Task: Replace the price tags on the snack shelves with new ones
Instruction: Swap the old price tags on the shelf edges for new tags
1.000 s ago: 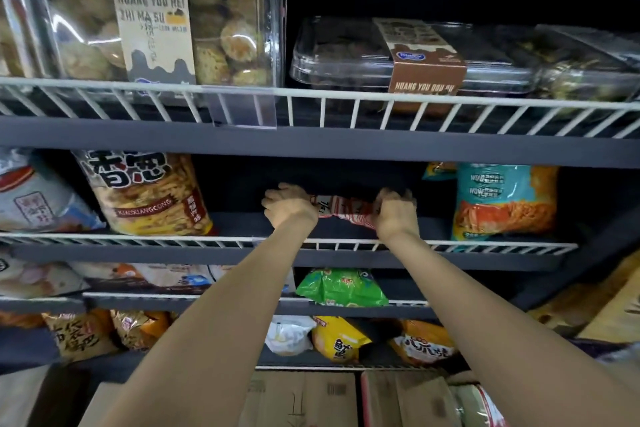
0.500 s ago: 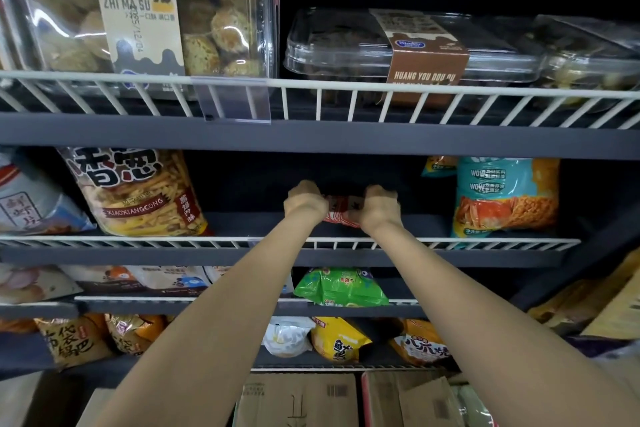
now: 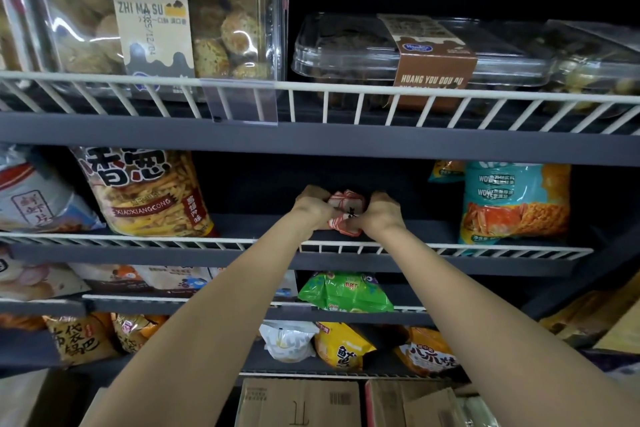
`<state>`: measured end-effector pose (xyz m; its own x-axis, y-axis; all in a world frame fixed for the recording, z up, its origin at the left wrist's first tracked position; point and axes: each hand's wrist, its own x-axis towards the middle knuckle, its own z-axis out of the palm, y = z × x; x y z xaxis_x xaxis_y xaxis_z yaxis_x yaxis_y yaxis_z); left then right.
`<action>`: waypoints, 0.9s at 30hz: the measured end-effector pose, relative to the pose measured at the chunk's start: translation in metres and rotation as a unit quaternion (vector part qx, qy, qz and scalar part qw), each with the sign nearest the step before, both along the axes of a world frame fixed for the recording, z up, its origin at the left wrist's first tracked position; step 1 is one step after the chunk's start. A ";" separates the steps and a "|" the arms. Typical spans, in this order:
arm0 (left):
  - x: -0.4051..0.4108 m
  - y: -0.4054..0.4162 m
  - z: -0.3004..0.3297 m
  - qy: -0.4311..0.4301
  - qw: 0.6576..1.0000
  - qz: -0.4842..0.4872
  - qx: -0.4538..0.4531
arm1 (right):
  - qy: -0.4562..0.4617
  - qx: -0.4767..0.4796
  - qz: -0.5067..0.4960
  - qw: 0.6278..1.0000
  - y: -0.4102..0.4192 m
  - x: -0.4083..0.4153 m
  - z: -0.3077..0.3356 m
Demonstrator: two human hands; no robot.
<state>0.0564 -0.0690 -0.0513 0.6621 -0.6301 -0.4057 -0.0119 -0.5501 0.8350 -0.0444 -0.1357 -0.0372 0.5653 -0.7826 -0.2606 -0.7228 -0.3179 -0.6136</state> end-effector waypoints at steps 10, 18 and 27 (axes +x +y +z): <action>0.000 0.014 0.002 -0.084 0.994 -0.062 -0.015 | -0.074 -0.005 0.063 0.995 0.003 0.000 -0.005; -0.002 0.043 0.017 -0.148 0.985 -0.056 -0.072 | -0.069 -0.117 0.141 0.981 0.016 0.003 0.001; -0.033 0.133 0.105 -0.051 0.989 -0.015 -0.138 | -0.163 0.029 0.184 0.969 0.081 -0.031 0.093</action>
<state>0.0236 0.0645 0.0540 0.6700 -0.7275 -0.1480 -0.1168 -0.3001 0.9467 -0.0754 -0.0549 0.0557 0.8627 -0.5023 -0.0588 -0.3318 -0.4745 -0.8154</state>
